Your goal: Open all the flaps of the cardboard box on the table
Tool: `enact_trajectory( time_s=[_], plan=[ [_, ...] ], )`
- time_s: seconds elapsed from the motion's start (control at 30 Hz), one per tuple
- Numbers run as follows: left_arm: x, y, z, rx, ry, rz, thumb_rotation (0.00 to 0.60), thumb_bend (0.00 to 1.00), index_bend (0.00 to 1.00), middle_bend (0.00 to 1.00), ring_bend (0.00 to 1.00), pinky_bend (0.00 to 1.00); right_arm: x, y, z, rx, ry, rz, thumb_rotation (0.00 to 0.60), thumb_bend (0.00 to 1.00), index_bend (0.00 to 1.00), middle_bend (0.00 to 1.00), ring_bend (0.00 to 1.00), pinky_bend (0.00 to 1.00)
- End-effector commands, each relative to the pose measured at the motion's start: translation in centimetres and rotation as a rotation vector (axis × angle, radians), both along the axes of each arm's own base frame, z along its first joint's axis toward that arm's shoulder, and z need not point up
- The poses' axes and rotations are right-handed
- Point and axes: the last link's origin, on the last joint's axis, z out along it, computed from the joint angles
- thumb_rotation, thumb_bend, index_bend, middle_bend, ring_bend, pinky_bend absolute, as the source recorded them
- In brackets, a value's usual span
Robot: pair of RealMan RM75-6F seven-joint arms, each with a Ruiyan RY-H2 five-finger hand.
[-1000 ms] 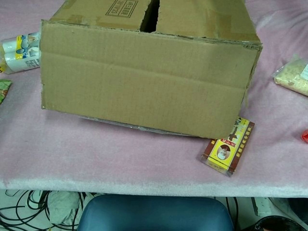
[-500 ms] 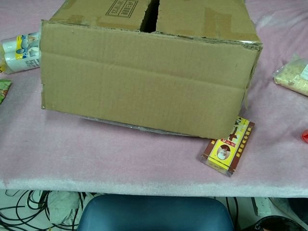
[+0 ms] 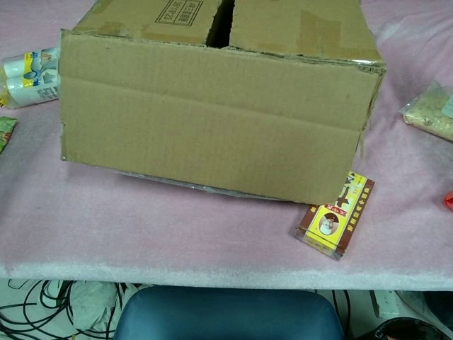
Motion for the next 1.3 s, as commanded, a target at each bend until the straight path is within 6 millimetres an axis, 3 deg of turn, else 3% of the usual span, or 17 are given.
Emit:
enact_trajectory(
  time_s=[0.03, 0.13, 0.33, 0.4, 0.53, 0.67, 0.73, 0.8, 1.03, 1.17, 1.3],
  plan=[
    [0.3, 0.1, 0.1, -0.015, 0.032, -0.017, 0.600, 0.13, 0.00, 0.01, 0.00, 0.00, -1.6, 2.1, 0.2, 0.017, 0.026, -0.020, 0.525, 0.24, 0.00, 0.00, 0.00, 0.22],
    [1.0, 0.6, 0.1, -0.049, 0.073, -0.045, 0.600, 0.13, 0.00, 0.01, 0.00, 0.00, -3.2, 3.1, -0.3, 0.014, 0.030, -0.046, 0.479, 0.24, 0.00, 0.00, 0.00, 0.21],
    [4.1, 2.5, 0.5, -0.131, 0.122, -0.115, 0.600, 0.13, 0.00, 0.02, 0.00, 0.01, -4.2, 2.7, -0.9, 0.009, 0.023, -0.033, 0.478, 0.24, 0.00, 0.00, 0.00, 0.21],
    [5.4, 3.3, 0.8, -0.155, 0.135, -0.144, 0.600, 0.18, 0.00, 0.02, 0.00, 0.03, -4.2, 2.6, -1.1, 0.004, 0.022, -0.016, 0.479, 0.24, 0.00, 0.00, 0.00, 0.21],
    [8.0, 4.9, 1.4, -0.225, 0.165, -0.195, 0.600, 0.36, 0.00, 0.03, 0.00, 0.08, -4.4, 2.5, -1.6, 0.002, 0.013, 0.008, 0.489, 0.24, 0.00, 0.00, 0.00, 0.21],
    [12.9, 8.3, 2.1, -0.341, 0.276, -0.309, 0.600, 0.46, 0.00, 0.05, 0.01, 0.10, -4.3, 2.3, -1.9, -0.028, 0.021, 0.058, 0.499, 0.24, 0.00, 0.00, 0.00, 0.21],
    [15.9, 10.4, 1.5, -0.406, 0.351, -0.378, 0.600, 0.48, 0.00, 0.06, 0.01, 0.10, -4.4, 2.2, -1.9, -0.048, 0.032, 0.074, 0.501, 0.24, 0.00, 0.00, 0.00, 0.21],
    [17.3, 11.7, 1.1, -0.463, 0.381, -0.381, 0.600, 0.50, 0.00, 0.07, 0.01, 0.10, -4.6, 2.1, -1.9, -0.054, 0.031, 0.072, 0.504, 0.24, 0.00, 0.00, 0.00, 0.21],
    [21.4, 14.8, -0.6, -0.584, 0.438, -0.398, 0.600, 0.72, 0.07, 0.18, 0.12, 0.20, -5.0, 2.0, -1.8, -0.057, 0.008, 0.055, 0.527, 0.24, 0.00, 0.00, 0.00, 0.21],
    [24.3, 16.8, -2.6, -0.644, 0.443, -0.430, 0.600, 0.84, 0.11, 0.23, 0.17, 0.25, -5.1, 1.9, -1.9, -0.050, -0.009, 0.046, 0.538, 0.24, 0.00, 0.00, 0.00, 0.21],
    [26.4, 18.1, -4.7, -0.675, 0.473, -0.470, 0.600, 0.90, 0.15, 0.29, 0.22, 0.30, -5.3, 1.8, -1.9, -0.047, -0.025, 0.034, 0.549, 0.24, 0.00, 0.00, 0.00, 0.21]
  ],
)
